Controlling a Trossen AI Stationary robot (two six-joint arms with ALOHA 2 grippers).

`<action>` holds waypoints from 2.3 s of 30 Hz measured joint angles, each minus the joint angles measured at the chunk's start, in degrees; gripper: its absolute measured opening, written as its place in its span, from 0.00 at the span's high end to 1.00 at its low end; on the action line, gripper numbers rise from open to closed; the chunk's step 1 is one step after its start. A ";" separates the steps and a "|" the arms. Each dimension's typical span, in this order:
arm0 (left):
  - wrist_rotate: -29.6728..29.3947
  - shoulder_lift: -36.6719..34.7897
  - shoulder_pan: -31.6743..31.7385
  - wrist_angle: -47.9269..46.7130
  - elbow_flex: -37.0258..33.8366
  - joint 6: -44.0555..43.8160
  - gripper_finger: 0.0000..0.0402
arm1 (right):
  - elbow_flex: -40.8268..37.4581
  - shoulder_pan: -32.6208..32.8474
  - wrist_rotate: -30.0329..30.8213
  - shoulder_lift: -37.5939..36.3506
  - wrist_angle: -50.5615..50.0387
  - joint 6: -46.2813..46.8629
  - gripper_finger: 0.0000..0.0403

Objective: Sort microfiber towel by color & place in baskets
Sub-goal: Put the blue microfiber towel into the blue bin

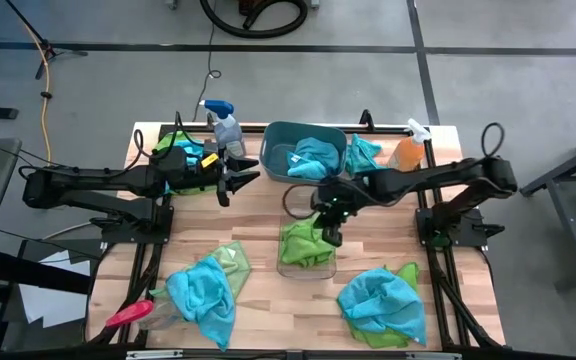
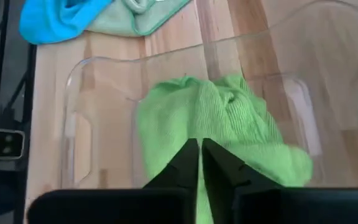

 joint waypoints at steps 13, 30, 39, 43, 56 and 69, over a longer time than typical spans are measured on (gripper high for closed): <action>-0.01 0.00 0.01 0.00 0.00 0.84 0.56 | 0.08 4.34 0.46 -8.39 -29.55 16.63 0.44; -0.01 0.00 0.00 0.04 0.00 0.39 0.56 | -15.56 26.94 -16.41 -8.05 -24.70 56.60 0.35; -0.01 0.00 0.00 0.09 0.00 0.42 0.56 | -15.60 30.05 -9.51 -8.06 -23.57 62.97 0.35; -0.05 0.00 -0.01 0.09 0.00 0.39 0.56 | -17.70 30.02 -10.66 -7.97 -20.12 63.23 0.35; -0.25 0.00 -0.01 0.09 0.00 -0.88 0.56 | -25.12 30.03 -12.96 -7.91 -8.68 64.65 0.35; -0.44 -0.20 -0.01 0.10 0.00 -2.71 0.56 | -22.42 30.03 -13.05 -8.11 -10.24 56.34 0.96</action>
